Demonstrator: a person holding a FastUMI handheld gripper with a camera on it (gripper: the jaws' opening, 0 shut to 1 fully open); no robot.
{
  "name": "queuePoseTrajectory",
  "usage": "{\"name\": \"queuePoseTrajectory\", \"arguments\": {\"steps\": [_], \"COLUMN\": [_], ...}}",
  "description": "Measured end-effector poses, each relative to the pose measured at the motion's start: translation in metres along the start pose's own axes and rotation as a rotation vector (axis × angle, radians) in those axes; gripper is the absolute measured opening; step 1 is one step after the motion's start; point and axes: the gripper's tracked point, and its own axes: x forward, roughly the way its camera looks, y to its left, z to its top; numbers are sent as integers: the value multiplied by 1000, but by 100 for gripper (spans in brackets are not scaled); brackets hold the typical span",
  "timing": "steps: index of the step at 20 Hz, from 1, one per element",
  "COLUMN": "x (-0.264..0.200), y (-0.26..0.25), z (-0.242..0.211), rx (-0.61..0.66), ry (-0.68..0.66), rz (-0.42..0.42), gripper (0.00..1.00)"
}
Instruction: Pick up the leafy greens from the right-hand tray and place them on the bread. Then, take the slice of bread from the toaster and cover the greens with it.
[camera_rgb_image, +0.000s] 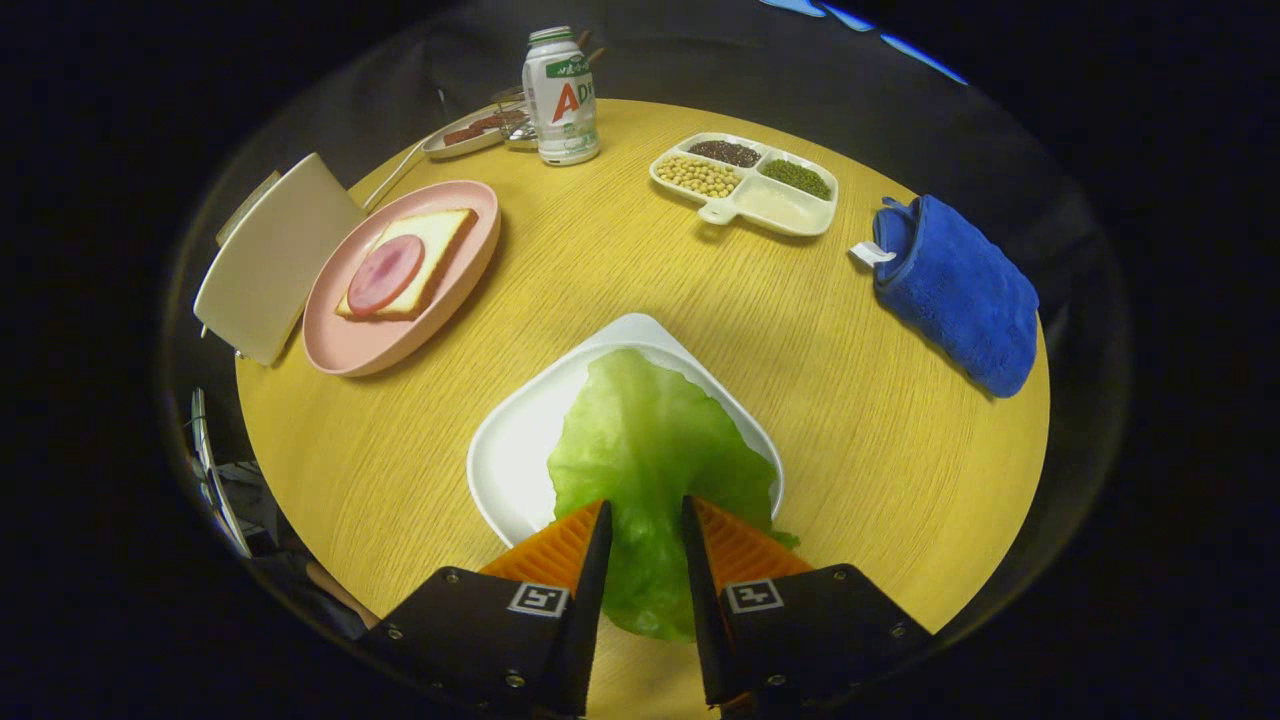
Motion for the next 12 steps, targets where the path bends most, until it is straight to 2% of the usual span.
{"name": "queuePoseTrajectory", "arguments": {"steps": [1, 3, 9, 12], "x": [4, -1, -42, -59], "y": [-4, -5, 16, 37], "z": [0, 7, 29, 42], "rx": [-4, -25, 6, -25], "ry": [7, -36, -156, -203], "rz": [-31, -60, -19, -1], "gripper": [1, 1, 1, 1]}}
